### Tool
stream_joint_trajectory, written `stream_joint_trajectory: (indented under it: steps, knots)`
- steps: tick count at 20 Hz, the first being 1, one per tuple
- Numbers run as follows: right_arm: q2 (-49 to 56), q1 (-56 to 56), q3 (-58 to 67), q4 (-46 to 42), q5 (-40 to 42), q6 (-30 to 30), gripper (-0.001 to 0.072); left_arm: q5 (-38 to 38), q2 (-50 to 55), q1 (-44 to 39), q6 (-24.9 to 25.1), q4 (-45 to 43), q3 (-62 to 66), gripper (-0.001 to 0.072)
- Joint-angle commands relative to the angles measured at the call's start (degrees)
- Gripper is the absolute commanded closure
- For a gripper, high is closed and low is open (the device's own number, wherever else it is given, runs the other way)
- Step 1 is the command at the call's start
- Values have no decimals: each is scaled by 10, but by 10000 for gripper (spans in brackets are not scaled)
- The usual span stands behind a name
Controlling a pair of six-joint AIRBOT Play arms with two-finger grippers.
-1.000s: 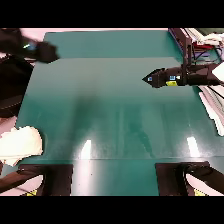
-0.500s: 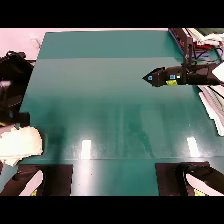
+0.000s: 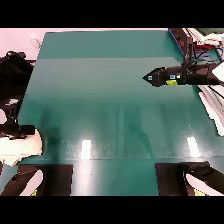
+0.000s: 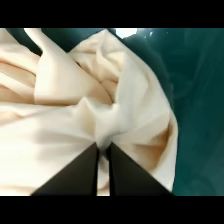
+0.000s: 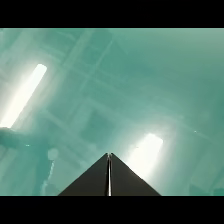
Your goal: Fold the shirts.
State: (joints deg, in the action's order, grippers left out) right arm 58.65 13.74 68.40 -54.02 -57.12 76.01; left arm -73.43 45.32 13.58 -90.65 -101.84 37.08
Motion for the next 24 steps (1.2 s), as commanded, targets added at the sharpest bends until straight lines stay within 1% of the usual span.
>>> stream_joint_trajectory:
  steps: [1, 3, 5, 9, 12, 16, 18, 20, 21, 23, 24]
  knots:
    - [0, 0, 22, 1, -1, 0, 693, 0, -1, 1, -8, 35, 63, 684]
    - [0, 0, 67, 0, -4, 0, 693, 2, -4, -14, 3, 92, 163, 684]
    - [0, 0, 118, -1, -4, 0, 693, 3, -4, -64, 7, 107, 267, 685]
    - [0, 0, 205, -12, 2, 0, 693, 22, 7, -227, -2, 107, 439, 687]
    - [0, 0, 259, -66, -3, 0, 693, 28, 51, -345, -6, 103, 531, 687]
    - [0, 0, 316, -121, -7, 1, 693, 29, 164, -483, -5, 104, 600, 686]
    - [0, 0, 330, -122, -15, 1, 693, 23, 233, -538, -3, 104, 602, 684]
    - [0, 0, 334, -121, -19, 2, 693, 18, 307, -579, 20, 123, 602, 681]
    - [0, 0, 334, -121, -21, 7, 693, 23, 339, -589, 31, 142, 602, 654]
    - [0, 0, 334, -121, -25, 11, 693, 50, 389, -592, 36, 181, 602, 18]
    - [0, 0, 334, -121, -26, 11, 693, 57, 401, -584, 32, 179, 602, 44]
